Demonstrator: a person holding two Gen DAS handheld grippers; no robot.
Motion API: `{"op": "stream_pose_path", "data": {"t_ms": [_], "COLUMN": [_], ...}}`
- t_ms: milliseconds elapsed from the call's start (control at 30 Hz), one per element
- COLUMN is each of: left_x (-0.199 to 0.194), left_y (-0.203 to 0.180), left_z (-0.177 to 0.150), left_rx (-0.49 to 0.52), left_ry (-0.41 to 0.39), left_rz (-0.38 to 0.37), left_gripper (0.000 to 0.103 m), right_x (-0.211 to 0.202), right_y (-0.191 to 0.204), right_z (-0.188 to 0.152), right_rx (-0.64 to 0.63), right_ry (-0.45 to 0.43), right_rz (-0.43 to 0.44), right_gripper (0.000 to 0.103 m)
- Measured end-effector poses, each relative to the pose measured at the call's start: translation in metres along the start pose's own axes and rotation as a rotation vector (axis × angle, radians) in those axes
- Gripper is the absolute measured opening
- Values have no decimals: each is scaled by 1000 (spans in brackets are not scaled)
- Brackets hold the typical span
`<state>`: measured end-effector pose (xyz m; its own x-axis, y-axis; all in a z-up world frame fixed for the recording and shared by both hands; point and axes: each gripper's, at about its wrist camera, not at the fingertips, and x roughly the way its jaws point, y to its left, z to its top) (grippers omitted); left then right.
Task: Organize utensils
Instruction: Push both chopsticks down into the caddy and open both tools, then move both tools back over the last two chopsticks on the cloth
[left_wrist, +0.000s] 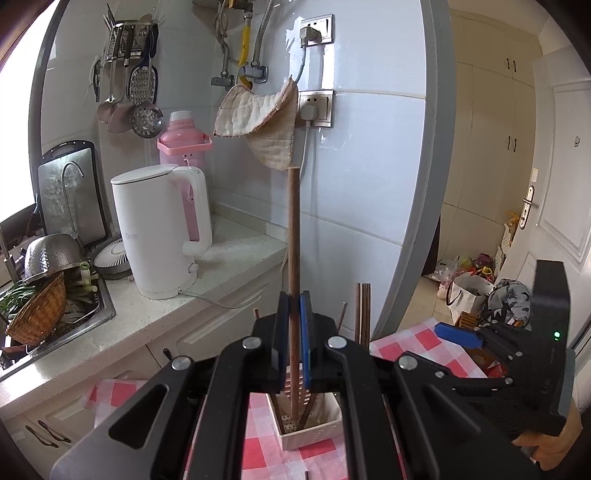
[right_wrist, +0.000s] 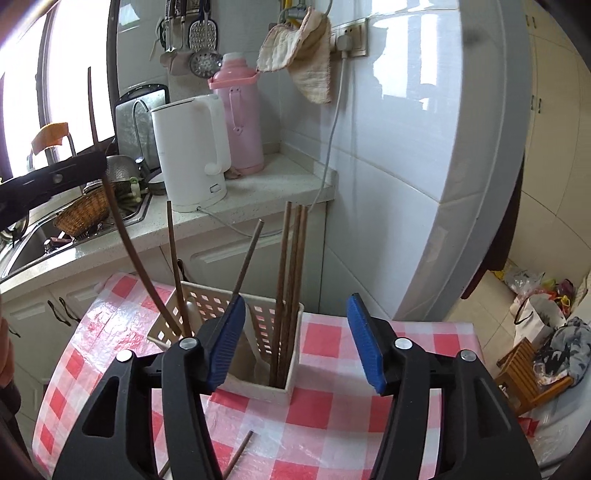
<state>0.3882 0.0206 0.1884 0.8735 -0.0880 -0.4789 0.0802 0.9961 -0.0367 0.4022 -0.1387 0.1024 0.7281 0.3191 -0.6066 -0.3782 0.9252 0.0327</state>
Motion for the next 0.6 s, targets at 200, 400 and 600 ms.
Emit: {"op": "stream_pose_path", "data": {"t_ms": [200, 400, 600], "left_x": [19, 45, 68], "left_y": [0, -2, -4], "left_z": [-14, -27, -35], "left_rx": [-10, -5, 3], "left_ry": [42, 157, 233], "left_rz": [3, 4, 19], "left_gripper": [6, 6, 16], "right_x": [-16, -24, -27], "right_y": [-11, -19, -20], "right_z": [-38, -69, -83], "right_rx": [11, 37, 40], "right_ry": [0, 20, 34], "right_rz": [-5, 14, 23], "right_gripper": [58, 59, 60]}}
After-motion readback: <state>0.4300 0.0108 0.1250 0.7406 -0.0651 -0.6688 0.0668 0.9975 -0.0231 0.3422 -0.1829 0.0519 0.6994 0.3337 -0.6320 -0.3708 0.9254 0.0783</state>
